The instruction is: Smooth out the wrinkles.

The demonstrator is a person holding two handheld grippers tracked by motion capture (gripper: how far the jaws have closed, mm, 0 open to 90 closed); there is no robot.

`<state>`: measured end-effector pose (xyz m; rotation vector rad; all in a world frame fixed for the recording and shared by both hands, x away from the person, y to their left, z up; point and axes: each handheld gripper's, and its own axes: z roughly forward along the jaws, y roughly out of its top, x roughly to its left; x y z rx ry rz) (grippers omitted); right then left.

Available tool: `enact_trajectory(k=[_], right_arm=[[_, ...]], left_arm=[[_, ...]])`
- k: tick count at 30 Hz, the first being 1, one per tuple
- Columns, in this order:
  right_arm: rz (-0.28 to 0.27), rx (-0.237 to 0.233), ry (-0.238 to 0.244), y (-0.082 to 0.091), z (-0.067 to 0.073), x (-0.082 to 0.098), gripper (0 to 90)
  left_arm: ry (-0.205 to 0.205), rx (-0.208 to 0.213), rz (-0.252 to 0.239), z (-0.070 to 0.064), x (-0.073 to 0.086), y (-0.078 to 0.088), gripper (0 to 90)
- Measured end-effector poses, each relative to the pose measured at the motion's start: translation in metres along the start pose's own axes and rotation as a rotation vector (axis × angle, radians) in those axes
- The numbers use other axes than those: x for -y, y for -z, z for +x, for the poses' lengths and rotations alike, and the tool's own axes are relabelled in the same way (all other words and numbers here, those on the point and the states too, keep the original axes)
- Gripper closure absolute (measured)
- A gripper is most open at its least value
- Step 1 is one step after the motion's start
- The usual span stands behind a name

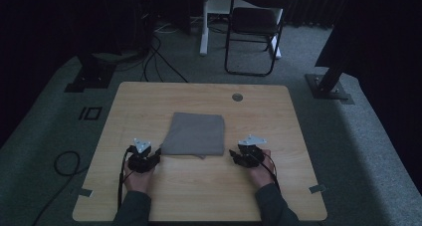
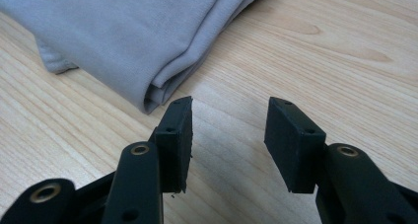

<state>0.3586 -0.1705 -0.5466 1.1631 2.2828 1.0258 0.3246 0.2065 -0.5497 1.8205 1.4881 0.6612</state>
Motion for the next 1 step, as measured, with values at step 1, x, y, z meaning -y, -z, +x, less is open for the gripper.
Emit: enact_trajectory(k=[1], right_arm=[[0.0, -0.001, 0.001, -0.0003, 0.0001, 0.0001, 53.4]], left_arm=[[0.001, 0.0, -0.001, 0.0, -0.0001, 0.0, 57.3]])
